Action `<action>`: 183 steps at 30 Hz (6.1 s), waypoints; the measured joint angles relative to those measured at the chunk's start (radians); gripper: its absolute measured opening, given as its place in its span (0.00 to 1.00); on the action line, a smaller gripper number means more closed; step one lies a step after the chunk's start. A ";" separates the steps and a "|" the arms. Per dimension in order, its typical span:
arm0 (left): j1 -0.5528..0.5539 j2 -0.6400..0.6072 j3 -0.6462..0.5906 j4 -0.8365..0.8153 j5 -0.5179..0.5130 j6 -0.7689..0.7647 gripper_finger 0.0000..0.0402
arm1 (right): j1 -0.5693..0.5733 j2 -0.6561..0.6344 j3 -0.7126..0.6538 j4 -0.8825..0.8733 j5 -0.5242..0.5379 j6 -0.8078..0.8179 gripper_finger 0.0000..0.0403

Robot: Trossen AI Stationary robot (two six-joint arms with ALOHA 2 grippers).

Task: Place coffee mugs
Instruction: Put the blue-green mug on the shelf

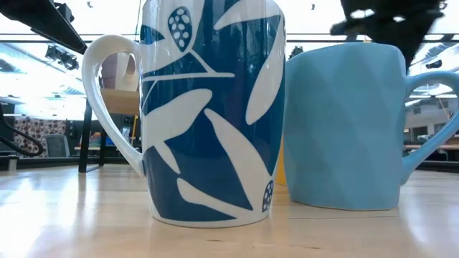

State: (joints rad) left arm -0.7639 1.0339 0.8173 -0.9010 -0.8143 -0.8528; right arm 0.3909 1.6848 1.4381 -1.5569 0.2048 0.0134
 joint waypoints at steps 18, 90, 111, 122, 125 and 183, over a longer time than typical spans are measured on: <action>0.000 0.000 0.000 0.092 0.054 0.038 0.35 | -0.149 -0.002 0.393 0.065 0.032 -0.273 0.08; 0.083 0.000 0.001 0.207 0.180 0.064 0.35 | -0.559 0.165 0.397 0.673 -0.019 -1.222 0.09; 0.083 0.000 0.001 0.207 0.180 0.063 0.35 | -0.653 0.159 0.385 0.627 -0.045 -1.461 0.10; 0.083 0.000 0.001 0.207 0.180 0.063 0.35 | -0.654 0.158 0.374 0.625 -0.035 -1.492 0.10; 0.083 0.000 0.001 0.207 0.180 0.063 0.35 | -0.653 0.159 0.373 0.622 -0.033 -1.493 0.11; 0.083 0.000 0.001 0.208 0.180 0.063 0.35 | -0.630 0.164 0.370 0.837 0.006 -1.499 0.30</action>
State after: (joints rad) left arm -0.6809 1.0336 0.8181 -0.6935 -0.6346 -0.7900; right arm -0.2386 1.8488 1.8080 -0.7194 0.2112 -1.4857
